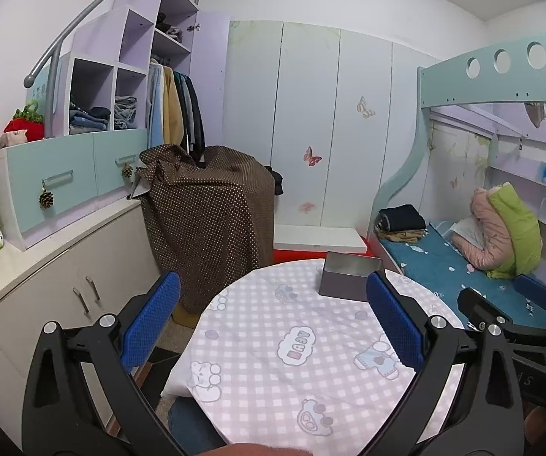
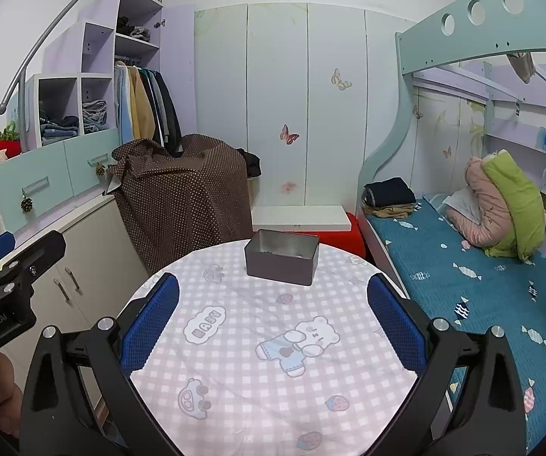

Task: Organize jewelry

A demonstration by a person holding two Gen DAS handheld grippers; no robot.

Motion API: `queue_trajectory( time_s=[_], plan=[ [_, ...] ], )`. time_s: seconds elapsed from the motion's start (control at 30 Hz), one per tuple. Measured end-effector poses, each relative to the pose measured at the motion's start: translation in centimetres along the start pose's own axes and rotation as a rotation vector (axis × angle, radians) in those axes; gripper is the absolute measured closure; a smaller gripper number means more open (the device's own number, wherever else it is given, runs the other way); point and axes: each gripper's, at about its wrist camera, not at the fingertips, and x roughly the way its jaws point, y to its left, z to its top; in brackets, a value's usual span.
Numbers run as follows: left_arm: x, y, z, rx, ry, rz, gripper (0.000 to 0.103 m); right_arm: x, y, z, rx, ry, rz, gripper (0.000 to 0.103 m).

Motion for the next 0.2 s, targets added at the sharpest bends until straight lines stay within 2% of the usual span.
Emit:
queue_trajectory(
  time_s=[0.2],
  plan=[
    [0.47,0.01,-0.23,0.013,0.005,0.014,0.005,0.00,-0.04,0.01,0.000,-0.001,-0.001,0.007]
  ],
)
